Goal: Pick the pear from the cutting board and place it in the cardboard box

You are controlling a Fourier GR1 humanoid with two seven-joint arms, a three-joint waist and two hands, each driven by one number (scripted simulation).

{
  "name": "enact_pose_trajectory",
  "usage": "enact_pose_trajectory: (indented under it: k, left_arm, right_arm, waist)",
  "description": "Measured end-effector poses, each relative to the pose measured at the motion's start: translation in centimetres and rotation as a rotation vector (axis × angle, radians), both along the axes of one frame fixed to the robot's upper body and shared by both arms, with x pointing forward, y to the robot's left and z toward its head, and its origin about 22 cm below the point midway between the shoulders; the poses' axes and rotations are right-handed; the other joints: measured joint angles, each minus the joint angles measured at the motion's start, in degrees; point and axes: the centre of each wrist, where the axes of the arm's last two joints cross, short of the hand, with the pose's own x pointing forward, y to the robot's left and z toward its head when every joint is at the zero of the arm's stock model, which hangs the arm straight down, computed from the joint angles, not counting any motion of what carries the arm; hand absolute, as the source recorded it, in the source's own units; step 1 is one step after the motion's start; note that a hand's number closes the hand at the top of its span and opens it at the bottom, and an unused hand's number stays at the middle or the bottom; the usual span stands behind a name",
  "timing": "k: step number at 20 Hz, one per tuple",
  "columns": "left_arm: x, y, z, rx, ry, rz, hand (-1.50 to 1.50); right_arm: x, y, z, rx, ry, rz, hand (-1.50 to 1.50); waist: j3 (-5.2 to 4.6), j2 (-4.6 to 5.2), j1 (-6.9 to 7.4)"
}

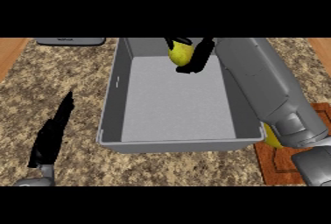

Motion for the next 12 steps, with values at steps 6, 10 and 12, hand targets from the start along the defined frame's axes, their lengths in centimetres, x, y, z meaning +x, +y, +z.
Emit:
enact_pose_trajectory:
  k: [6, 10, 12]
  left_arm:
    - [-0.1, -0.4, 0.2, -0.009, 0.0, -0.003, 0.0]
    - [0.1, -0.8, 0.1, -0.009, -0.006, -0.011, 0.0]
    - [0.1, -0.7, 0.1, -0.011, -0.003, -0.017, 0.0]
  right_arm:
    - [-1.3, 4.9, -3.6, -0.09, 0.015, -0.002, 1.5]
    - [-1.6, 6.2, -6.0, -0.131, 0.072, -0.045, -1.5]
    - [-1.7, 6.5, -6.8, -0.14, 0.091, -0.051, -1.5]
  waist:
    - [0.0, 0.1, 0.26]
    - [-0.01, 0.28, 0.82]
    - [-0.01, 0.31, 1.03]
